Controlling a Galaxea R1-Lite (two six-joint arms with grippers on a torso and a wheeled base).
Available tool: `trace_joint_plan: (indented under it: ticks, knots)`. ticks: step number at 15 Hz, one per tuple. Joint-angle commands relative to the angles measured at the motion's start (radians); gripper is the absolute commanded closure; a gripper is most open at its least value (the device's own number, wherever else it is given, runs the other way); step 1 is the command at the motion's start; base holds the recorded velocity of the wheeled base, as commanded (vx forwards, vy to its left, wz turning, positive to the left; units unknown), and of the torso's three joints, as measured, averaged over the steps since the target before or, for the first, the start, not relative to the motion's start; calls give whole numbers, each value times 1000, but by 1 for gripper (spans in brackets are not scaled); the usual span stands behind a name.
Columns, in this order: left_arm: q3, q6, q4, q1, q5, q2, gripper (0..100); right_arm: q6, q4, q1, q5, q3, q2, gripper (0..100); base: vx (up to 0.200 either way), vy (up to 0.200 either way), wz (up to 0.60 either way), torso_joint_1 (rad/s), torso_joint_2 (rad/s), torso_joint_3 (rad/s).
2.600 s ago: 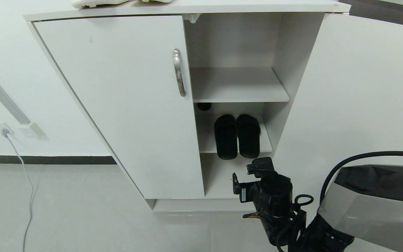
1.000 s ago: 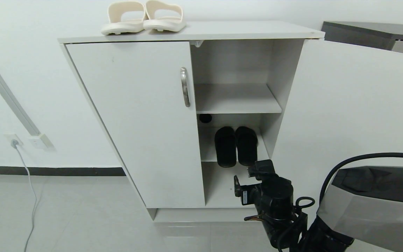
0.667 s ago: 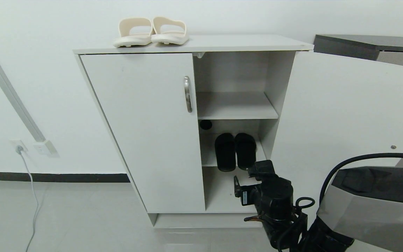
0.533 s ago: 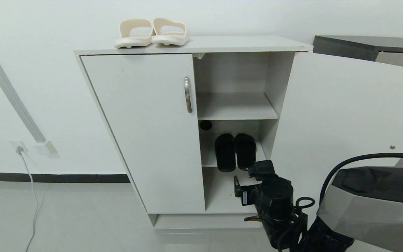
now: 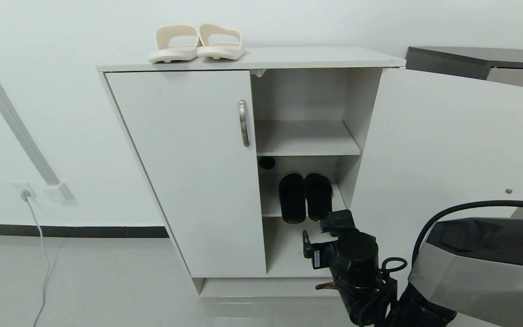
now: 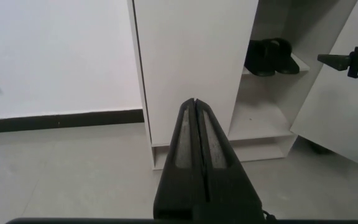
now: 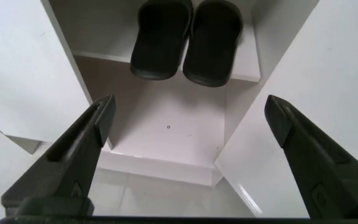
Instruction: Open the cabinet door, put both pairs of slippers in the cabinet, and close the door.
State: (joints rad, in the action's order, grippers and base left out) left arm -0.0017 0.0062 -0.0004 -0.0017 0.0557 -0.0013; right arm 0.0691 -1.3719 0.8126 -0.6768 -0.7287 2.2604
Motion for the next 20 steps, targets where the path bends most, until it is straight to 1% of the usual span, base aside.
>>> trace_joint_plan:
  ticks: [1,18,20]
  knots:
    - [0,0,-1,0,-1,1,100,0,-1,0,0,2,7,0,0,200,0,-2,-2,12]
    - [0,0,-1,0,1,1,100,1,-9,0,2,17,14,0,0,200,0,1,2,3]
    - [0,0,-1,0,-1,1,100,0,-9,0,2,18,14,0,0,0,0,0,0,0]
